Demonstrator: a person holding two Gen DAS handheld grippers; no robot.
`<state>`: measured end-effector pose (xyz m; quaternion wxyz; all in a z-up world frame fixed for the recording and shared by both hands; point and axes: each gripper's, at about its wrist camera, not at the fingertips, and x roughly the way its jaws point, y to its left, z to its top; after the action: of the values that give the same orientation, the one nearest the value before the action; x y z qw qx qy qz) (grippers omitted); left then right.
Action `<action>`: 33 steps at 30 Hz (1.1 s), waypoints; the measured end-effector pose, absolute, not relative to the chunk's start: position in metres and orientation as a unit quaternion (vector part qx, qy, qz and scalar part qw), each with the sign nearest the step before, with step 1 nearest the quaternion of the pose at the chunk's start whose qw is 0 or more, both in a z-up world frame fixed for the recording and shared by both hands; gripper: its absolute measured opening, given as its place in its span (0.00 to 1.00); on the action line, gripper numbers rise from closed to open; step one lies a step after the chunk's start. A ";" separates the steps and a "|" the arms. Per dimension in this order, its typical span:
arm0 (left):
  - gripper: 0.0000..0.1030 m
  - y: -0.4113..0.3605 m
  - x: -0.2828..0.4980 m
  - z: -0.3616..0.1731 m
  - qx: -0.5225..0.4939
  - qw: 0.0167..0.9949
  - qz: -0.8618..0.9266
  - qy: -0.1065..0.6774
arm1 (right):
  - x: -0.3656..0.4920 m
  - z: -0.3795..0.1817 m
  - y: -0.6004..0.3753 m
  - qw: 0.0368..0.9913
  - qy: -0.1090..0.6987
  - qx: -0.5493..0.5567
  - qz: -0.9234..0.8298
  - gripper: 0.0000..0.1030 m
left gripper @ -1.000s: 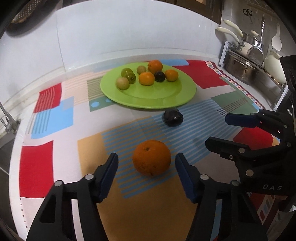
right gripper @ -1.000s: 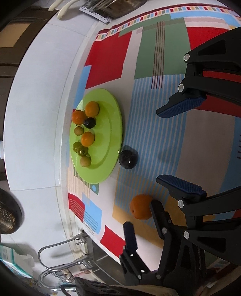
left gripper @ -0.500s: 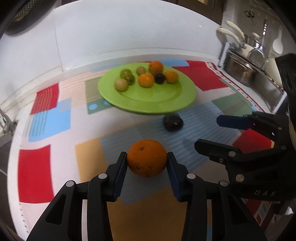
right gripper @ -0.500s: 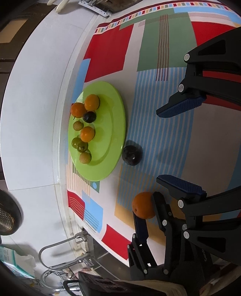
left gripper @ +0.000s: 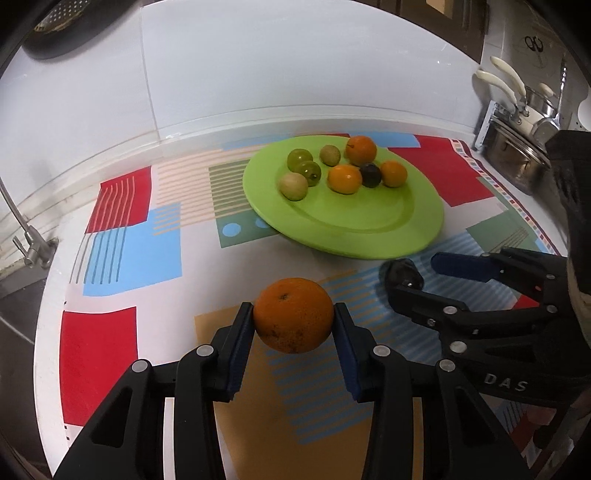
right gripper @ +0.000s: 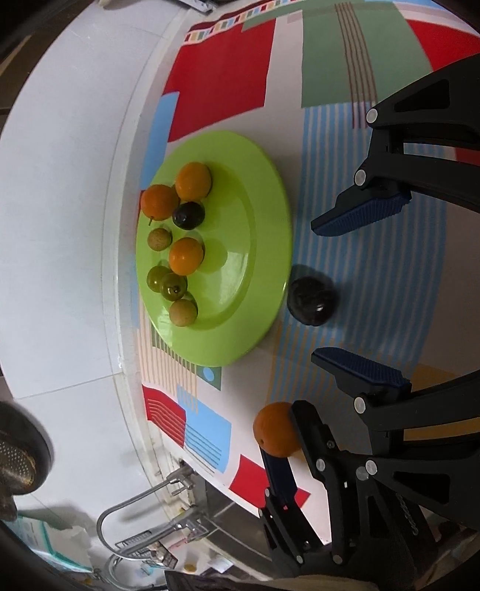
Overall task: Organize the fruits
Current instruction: 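Grasp the large orange with the left tool while the right tool grasps the plum, then lift and carry the orange and the plum over the green plate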
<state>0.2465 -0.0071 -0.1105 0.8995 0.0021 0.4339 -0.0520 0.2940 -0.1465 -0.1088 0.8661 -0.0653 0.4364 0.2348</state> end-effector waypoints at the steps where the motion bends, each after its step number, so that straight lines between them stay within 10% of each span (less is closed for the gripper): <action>1: 0.41 -0.007 0.247 -0.111 0.005 0.900 -0.050 0.433 | 0.297 -0.112 -0.145 0.863 0.443 -0.063 0.236 0.56; 16: 0.41 -0.007 0.255 -0.113 0.003 0.899 -0.053 0.434 | 0.307 -0.118 -0.132 0.859 0.448 -0.080 0.235 0.31; 33: 0.41 -0.016 0.234 -0.090 -0.002 0.908 -0.072 0.412 | 0.278 -0.091 -0.146 0.874 0.420 -0.077 0.231 0.31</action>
<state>0.2342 -0.0155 -0.0900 0.9081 -0.0017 0.4125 -0.0716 0.2776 -0.1463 -0.0912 0.8741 -0.0775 0.4199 0.2314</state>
